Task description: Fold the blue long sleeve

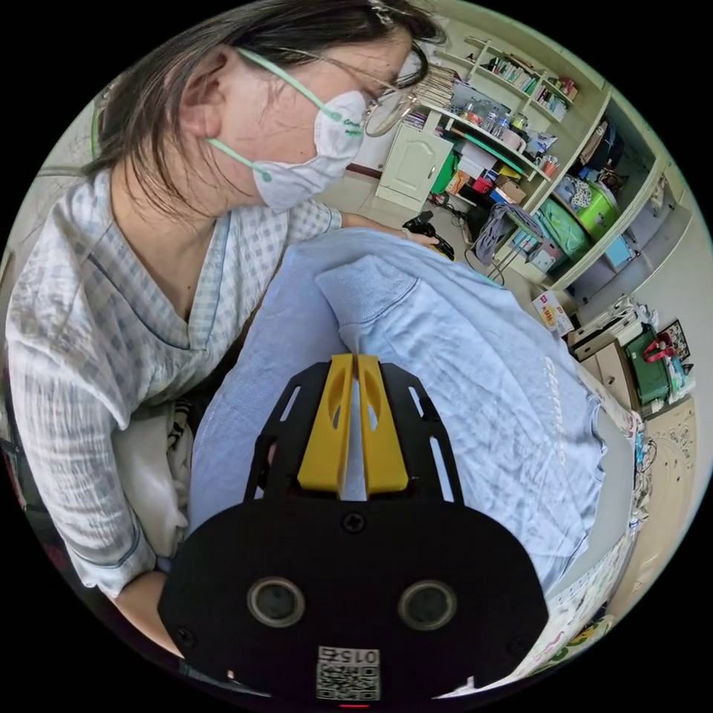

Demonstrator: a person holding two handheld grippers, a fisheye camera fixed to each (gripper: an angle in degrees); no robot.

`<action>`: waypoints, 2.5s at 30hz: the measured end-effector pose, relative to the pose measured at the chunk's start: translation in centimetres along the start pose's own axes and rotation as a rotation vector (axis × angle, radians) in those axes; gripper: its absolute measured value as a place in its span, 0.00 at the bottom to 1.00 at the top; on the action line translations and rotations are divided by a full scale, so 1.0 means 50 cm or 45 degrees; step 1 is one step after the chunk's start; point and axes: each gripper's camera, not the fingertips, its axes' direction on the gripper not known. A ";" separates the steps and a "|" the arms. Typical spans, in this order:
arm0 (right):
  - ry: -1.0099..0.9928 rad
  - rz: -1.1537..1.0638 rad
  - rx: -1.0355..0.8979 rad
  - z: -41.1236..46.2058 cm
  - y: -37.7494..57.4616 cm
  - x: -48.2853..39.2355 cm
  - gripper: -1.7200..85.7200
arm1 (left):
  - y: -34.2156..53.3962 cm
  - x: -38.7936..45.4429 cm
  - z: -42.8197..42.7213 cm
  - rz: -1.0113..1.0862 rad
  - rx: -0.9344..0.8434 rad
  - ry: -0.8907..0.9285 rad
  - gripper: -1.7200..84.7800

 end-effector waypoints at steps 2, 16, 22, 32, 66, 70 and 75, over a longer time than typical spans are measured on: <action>-0.005 0.002 0.001 0.001 0.000 0.006 0.06 | 0.014 0.012 -0.017 -0.022 0.109 -0.008 0.12; 0.203 -0.100 0.000 0.012 -0.002 -0.028 0.02 | 0.531 1.096 -0.346 1.520 0.518 0.108 0.02; 0.282 -0.162 0.056 -0.017 0.031 -0.044 0.02 | 1.158 1.388 -0.276 2.591 0.126 0.015 0.03; 0.515 0.224 0.628 -0.242 0.201 0.043 0.07 | 1.313 1.580 -0.197 2.826 -0.063 -0.150 0.04; 0.500 0.209 -0.010 -0.189 -0.028 0.083 0.07 | 0.951 1.561 -0.047 2.496 -0.125 0.340 0.08; 0.477 0.315 0.199 -0.329 0.037 0.110 0.06 | 0.823 1.523 -0.051 2.241 -0.170 0.424 0.13; 0.345 0.322 0.336 -0.469 0.147 0.131 0.06 | 0.619 1.410 -0.080 1.685 0.184 0.213 0.10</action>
